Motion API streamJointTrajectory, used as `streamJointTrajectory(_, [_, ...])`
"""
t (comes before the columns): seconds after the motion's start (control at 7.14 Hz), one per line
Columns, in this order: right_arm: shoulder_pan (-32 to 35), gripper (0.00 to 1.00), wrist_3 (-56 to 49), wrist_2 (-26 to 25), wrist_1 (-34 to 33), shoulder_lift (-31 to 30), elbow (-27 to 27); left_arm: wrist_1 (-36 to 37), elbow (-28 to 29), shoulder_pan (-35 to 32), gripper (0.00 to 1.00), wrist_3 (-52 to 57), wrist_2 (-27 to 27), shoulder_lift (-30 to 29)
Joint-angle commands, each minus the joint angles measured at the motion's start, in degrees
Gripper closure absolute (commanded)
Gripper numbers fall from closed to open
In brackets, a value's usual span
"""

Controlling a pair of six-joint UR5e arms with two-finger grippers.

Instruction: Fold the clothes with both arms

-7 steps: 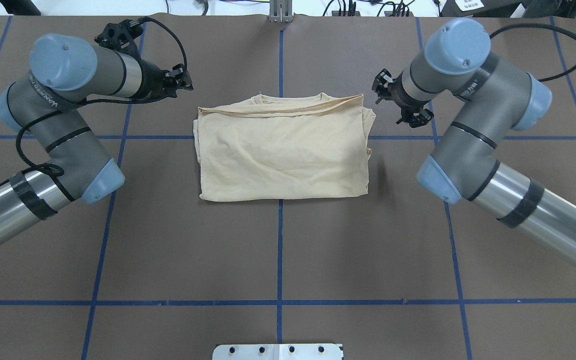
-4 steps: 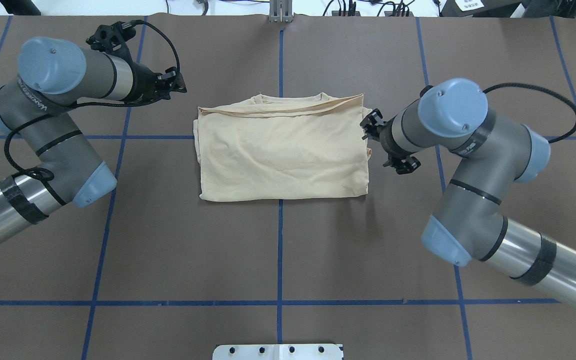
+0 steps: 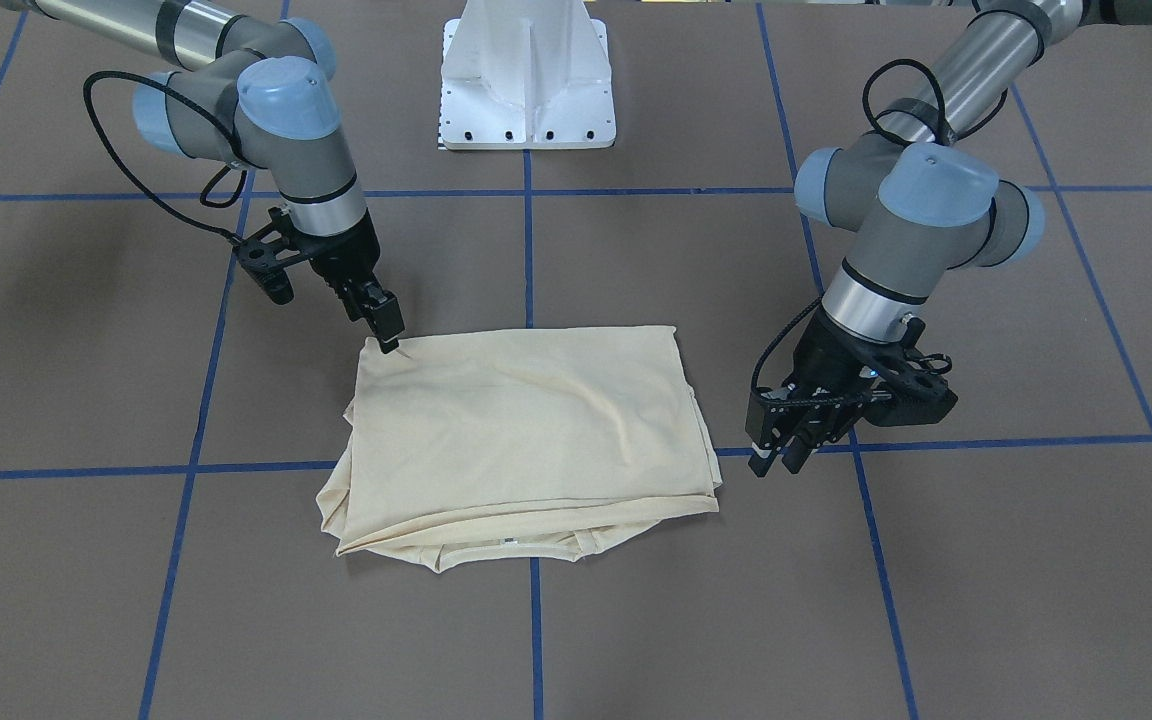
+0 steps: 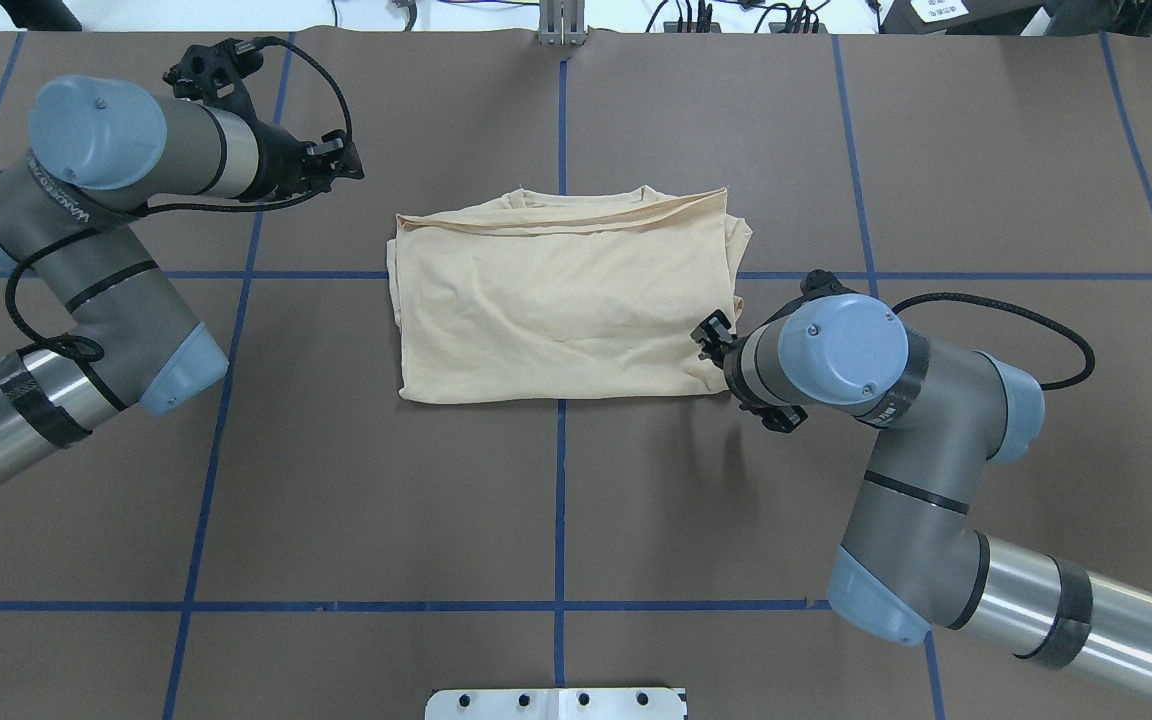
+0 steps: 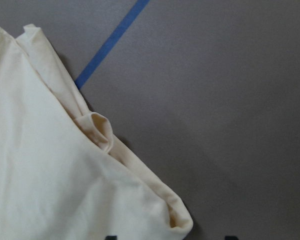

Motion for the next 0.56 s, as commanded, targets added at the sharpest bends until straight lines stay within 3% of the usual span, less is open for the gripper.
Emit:
streamJointTrajectory(0.0, [-0.3,0.27,-0.4,-1.7,-0.1,0.0,-0.6,0.0,0.1,0.0,0.50,0.1,1.0,0.5])
streamJointTrajectory(0.42, [0.5,0.30,-0.5,-2.5,-0.6,0.7,-0.7,0.0,0.2,0.0,0.50,1.0,1.1,0.8])
